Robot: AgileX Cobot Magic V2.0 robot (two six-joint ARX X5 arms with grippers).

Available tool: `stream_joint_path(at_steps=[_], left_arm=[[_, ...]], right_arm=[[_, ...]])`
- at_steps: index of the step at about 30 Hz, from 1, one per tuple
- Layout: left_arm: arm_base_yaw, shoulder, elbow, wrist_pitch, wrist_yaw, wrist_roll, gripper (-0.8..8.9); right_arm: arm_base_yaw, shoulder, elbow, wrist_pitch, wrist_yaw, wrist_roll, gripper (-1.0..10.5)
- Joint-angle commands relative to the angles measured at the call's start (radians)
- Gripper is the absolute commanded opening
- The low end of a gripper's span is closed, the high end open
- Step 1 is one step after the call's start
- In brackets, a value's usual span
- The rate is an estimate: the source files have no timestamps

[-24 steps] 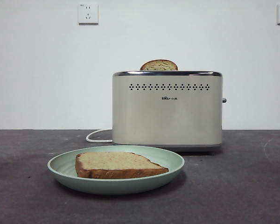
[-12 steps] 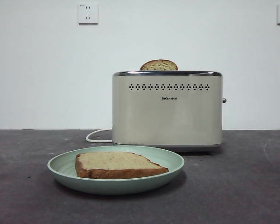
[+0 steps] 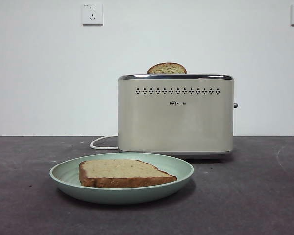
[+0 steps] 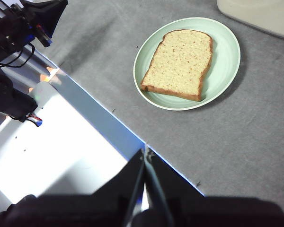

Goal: Take the bread from the toaster,put the bread on the plate,put the plate on the table

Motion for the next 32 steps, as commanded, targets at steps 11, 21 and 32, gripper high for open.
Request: stream_joint_path(at_steps=[11, 21, 32], left_arm=[[0.003, -0.003, -0.012, 0.006, -0.002, -0.013, -0.03], [0.003, -0.003, -0.012, 0.006, -0.002, -0.013, -0.03], [0.003, -0.003, -0.012, 0.006, -0.002, -0.013, -0.03]], right_arm=[[0.001, -0.001, 0.0, 0.005, 0.003, 0.005, 0.0], [0.001, -0.001, 0.0, 0.005, 0.012, -0.028, 0.0], [-0.27, -0.074, -0.001, 0.005, 0.105, -0.107, 0.0]])
